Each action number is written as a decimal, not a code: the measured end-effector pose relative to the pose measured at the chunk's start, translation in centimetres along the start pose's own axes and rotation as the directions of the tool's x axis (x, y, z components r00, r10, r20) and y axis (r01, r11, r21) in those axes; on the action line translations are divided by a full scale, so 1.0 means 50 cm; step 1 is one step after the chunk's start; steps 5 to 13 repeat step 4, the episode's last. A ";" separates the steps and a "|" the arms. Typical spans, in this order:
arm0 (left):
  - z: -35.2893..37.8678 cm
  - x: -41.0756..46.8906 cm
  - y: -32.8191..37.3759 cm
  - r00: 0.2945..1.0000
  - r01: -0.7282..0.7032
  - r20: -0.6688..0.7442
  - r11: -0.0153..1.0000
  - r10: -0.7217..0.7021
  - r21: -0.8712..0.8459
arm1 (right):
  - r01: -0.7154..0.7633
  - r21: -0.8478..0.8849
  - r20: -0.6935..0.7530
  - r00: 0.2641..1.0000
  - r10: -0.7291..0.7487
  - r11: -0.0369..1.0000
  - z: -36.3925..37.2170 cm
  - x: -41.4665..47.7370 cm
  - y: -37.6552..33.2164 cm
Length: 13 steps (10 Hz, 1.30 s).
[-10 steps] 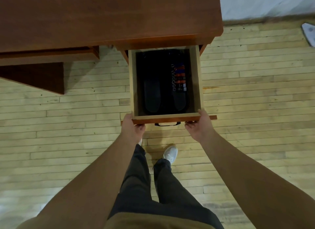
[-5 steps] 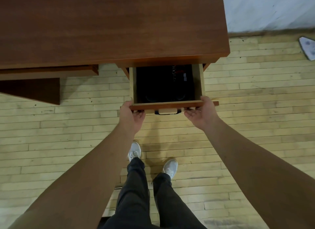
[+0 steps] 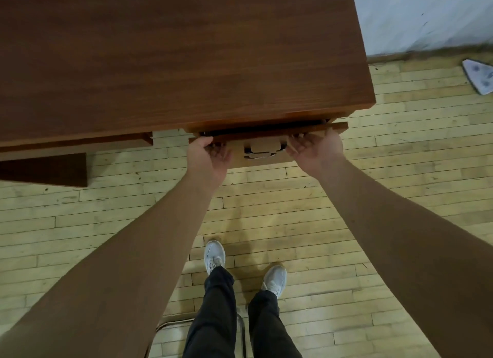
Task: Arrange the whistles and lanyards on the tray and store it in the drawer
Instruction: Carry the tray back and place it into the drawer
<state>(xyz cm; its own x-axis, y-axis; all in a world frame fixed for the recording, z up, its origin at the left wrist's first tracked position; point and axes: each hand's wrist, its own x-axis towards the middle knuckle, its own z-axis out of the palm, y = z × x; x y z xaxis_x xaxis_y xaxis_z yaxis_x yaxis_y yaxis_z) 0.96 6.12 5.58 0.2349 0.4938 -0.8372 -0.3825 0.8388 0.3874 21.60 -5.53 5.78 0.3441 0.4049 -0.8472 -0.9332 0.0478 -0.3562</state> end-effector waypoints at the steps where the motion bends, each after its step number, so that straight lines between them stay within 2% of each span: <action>1: 0.006 0.012 0.014 0.999 -0.028 0.031 0.996 0.025 0.087 | 0.021 -0.026 0.037 0.999 -0.020 0.999 0.017 0.001 -0.005; 2: 0.006 -0.002 0.024 0.998 -0.059 0.038 0.980 0.053 0.190 | 0.026 -0.095 0.040 0.999 -0.022 0.995 0.023 -0.015 -0.002; 3: 0.004 -0.039 0.039 0.997 -0.070 0.038 0.922 0.060 0.382 | 0.015 -0.319 -0.018 1.000 -0.022 0.948 0.018 -0.044 0.005; 4: 0.007 -0.087 0.070 0.999 -0.041 0.042 0.828 0.021 0.559 | 0.030 -0.590 -0.044 0.997 -0.069 0.807 0.024 -0.091 -0.002; 13: 0.007 -0.087 0.070 0.999 -0.041 0.042 0.828 0.021 0.559 | 0.030 -0.590 -0.044 0.997 -0.069 0.807 0.024 -0.091 -0.002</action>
